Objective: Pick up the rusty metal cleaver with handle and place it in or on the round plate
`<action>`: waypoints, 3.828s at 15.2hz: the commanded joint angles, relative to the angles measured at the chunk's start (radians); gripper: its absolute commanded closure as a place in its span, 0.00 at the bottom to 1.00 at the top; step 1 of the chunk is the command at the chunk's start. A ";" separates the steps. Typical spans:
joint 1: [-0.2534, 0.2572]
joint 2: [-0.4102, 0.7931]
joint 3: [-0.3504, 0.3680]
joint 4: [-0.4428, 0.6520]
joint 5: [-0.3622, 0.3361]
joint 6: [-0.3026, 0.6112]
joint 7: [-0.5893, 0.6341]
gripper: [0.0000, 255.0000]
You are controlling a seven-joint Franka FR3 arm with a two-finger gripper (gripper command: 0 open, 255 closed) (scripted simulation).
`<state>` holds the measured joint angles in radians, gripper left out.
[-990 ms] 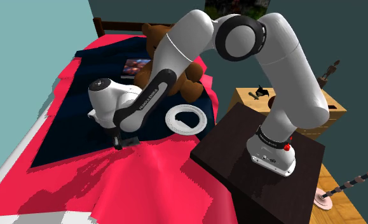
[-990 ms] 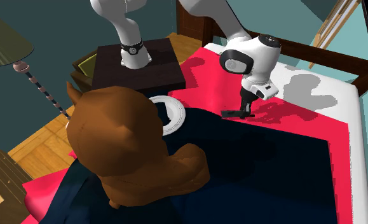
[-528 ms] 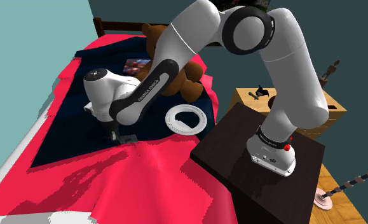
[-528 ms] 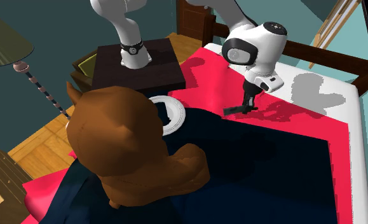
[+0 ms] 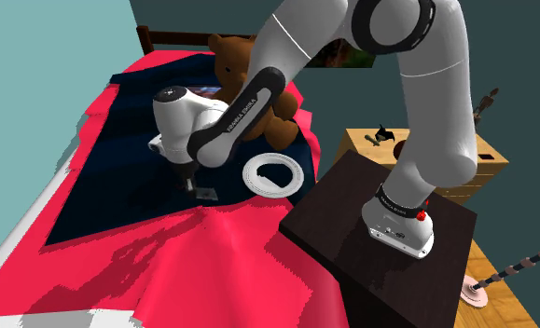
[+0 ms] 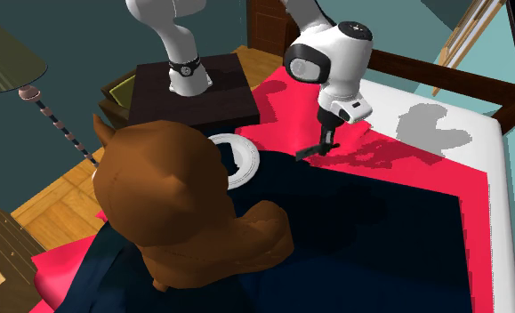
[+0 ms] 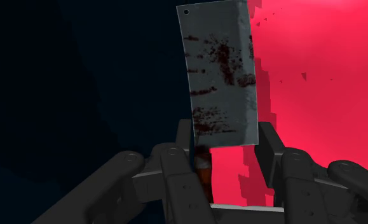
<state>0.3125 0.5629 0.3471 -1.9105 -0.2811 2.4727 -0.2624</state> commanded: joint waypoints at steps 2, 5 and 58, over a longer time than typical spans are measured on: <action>-0.058 -0.080 0.008 -0.135 0.015 0.059 -0.039 1.00; -0.120 -0.153 0.017 -0.253 0.036 0.107 -0.093 1.00; -0.399 -0.221 -0.136 -0.765 0.046 0.551 -0.515 0.00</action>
<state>-0.0886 0.3394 0.2138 -2.6756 -0.2340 3.0217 -0.7784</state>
